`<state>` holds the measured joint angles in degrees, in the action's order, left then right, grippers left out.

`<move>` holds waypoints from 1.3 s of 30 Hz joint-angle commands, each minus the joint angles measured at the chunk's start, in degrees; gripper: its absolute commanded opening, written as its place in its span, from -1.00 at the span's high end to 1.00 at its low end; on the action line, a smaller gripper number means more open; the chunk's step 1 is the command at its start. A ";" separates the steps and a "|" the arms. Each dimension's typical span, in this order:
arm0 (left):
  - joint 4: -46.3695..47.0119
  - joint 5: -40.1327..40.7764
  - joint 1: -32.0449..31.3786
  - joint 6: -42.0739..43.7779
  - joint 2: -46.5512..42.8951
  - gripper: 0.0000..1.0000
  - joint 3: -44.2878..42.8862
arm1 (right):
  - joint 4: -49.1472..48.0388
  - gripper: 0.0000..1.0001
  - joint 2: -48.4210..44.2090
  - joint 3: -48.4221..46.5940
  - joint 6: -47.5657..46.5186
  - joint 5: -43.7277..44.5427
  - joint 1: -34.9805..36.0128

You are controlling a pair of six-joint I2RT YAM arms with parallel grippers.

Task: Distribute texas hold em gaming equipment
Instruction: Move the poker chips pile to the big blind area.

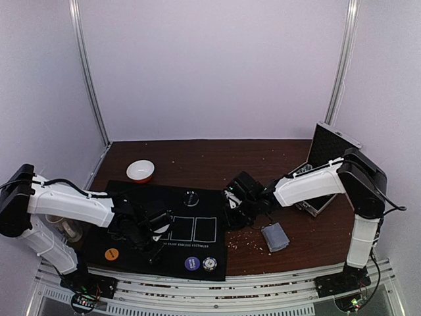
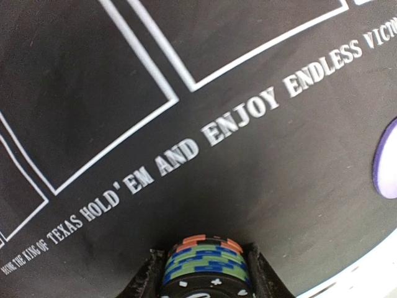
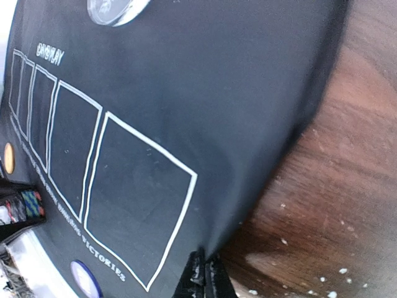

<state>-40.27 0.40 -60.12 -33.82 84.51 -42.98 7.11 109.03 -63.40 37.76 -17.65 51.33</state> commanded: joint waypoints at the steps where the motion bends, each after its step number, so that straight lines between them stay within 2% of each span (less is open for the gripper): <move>1: -2.58 0.33 0.74 -2.28 -1.73 1.00 1.87 | -1.30 1.00 -0.32 2.94 0.39 -1.90 -1.50; 6: -4.01 0.71 1.34 -2.98 -2.86 1.00 2.95 | -3.44 1.00 0.03 3.54 0.56 -5.07 -1.79; 21: -6.80 1.97 2.90 -3.42 -5.62 1.00 2.47 | 3.92 1.00 -2.38 4.99 -5.69 -1.24 -4.95; 39: -2.85 0.84 2.90 -1.77 -3.34 1.00 2.29 | 7.74 1.00 -5.30 7.01 -9.28 1.30 -9.18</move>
<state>-44.88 1.87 -57.67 -36.58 80.42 -39.97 9.80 104.33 -57.52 29.87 -19.88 43.05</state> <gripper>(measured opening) 0.406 0.009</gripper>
